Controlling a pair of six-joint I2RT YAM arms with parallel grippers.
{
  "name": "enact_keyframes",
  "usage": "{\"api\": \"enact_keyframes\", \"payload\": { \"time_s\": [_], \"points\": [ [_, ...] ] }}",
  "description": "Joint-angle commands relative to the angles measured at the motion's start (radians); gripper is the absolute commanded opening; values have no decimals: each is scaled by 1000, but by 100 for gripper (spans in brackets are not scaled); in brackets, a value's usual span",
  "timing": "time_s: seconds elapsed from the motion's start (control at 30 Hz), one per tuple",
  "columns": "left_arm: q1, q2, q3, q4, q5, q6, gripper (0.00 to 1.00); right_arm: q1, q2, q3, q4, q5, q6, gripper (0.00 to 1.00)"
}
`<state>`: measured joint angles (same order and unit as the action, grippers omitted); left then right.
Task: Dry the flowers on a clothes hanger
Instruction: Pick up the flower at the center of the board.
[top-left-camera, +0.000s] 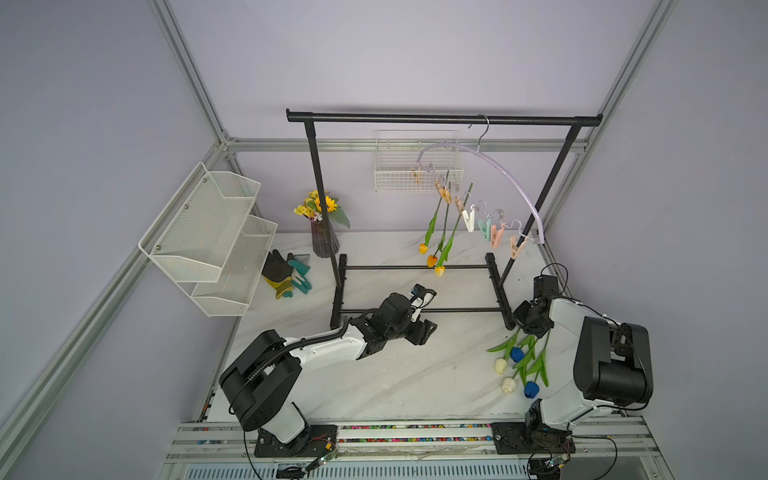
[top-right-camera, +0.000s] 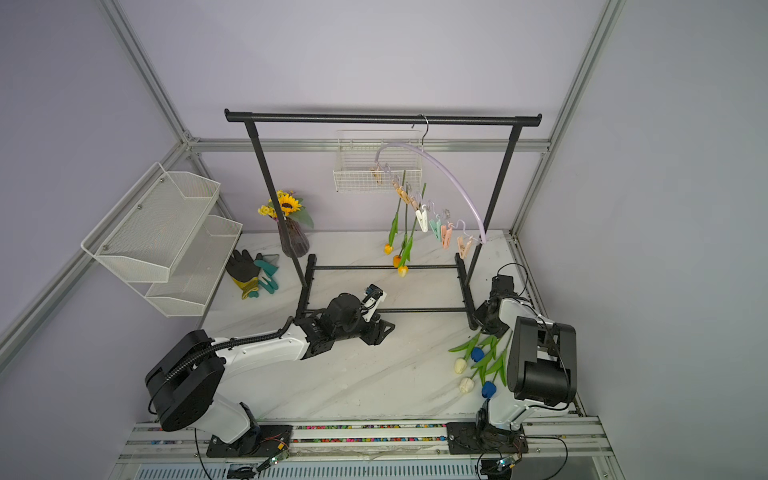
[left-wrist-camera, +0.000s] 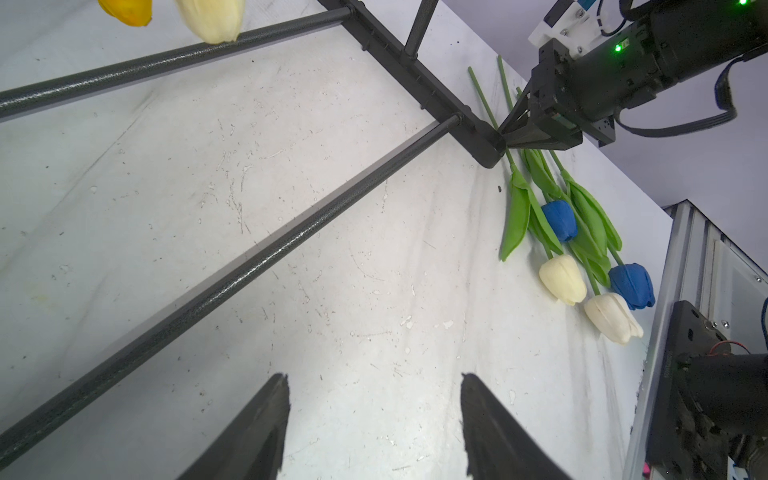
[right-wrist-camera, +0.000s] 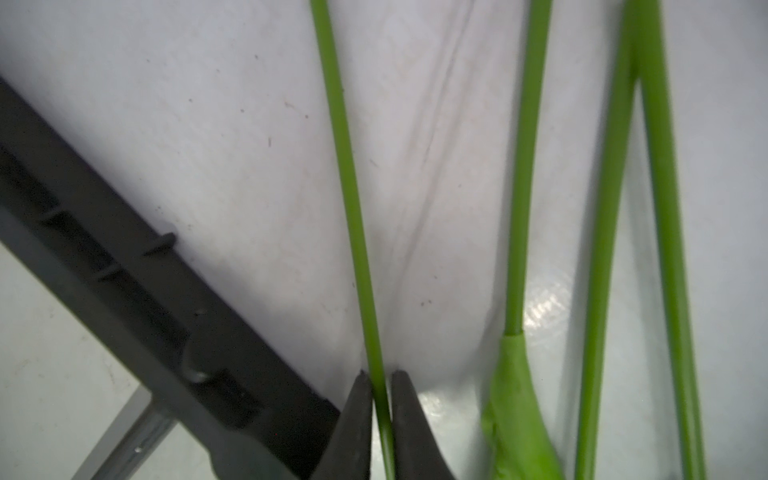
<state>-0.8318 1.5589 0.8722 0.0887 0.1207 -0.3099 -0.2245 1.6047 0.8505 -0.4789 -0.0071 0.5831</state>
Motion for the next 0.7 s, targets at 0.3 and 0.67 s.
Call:
{"api": "enact_keyframes", "payload": {
  "time_s": [0.3,0.67],
  "points": [
    [-3,-89,2,28,-18,18,67,-4,-102,40,-42,53,-9,1],
    [-2,-137,17,-1,-49,14,68,-3,-343,124,-89,56,-17,0]
  ]
}}
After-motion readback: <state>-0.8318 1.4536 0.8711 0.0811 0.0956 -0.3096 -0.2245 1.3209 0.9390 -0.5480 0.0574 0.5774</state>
